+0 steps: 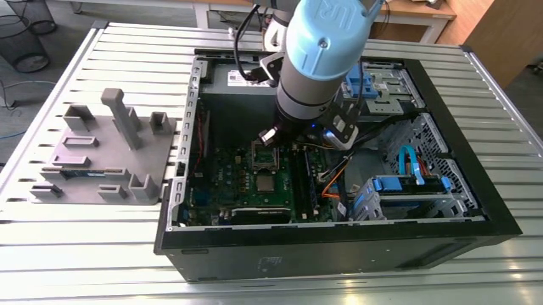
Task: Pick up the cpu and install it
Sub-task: 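Close the cpu cover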
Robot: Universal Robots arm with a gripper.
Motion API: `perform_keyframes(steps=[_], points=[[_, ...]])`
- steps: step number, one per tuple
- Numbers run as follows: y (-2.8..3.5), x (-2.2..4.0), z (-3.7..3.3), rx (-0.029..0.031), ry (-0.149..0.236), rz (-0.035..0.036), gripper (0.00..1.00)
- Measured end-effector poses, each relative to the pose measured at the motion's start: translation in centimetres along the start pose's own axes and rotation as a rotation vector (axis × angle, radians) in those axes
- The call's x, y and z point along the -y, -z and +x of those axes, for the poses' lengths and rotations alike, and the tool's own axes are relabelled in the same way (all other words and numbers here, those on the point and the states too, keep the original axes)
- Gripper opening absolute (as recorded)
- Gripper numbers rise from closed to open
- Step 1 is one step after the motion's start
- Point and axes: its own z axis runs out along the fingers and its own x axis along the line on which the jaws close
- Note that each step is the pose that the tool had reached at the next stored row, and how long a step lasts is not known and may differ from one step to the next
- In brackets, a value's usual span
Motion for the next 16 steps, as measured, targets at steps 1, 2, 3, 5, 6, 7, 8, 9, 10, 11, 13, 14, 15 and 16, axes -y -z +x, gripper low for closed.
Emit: perform_keyframes(steps=[1, 2, 3, 5, 6, 7, 8, 9, 10, 11, 13, 14, 15, 16], points=[[0.0, 0.0, 0.0, -0.0002, 0.0, 0.0003, 0.11], [0.0, 0.0, 0.0, -0.0003, 0.0, 0.0004, 0.11], [0.0, 0.0, 0.0, -0.0003, 0.0, 0.0005, 0.11], [-0.02, 0.0, 0.01, -0.0011, 0.003, -0.0001, 0.11], [-0.03, 0.0, 0.01, -0.0027, 0.009, -0.0011, 0.11], [-0.03, 0.0, 0.01, -0.0048, 0.017, -0.0023, 0.11], [-0.03, 0.01, 0.01, -0.0068, 0.024, -0.0036, 0.11], [-0.04, 0.01, 0.01, -0.0084, 0.031, -0.0045, 0.11], [-0.04, 0.01, 0.01, -0.0099, 0.036, -0.0055, 0.11], [-0.06, 0.01, 0.01, -0.0116, 0.042, -0.0061, 0.11], [-0.08, 0.02, 0.01, -0.0158, 0.053, -0.0062, 0.11], [-0.08, 0.02, 0.02, -0.0177, 0.059, -0.0062, 0.11], [-0.08, 0.02, 0.02, -0.0189, 0.062, -0.0066, 0.11], [-0.07, 0.02, 0.02, -0.0195, 0.065, -0.0069, 0.11]])
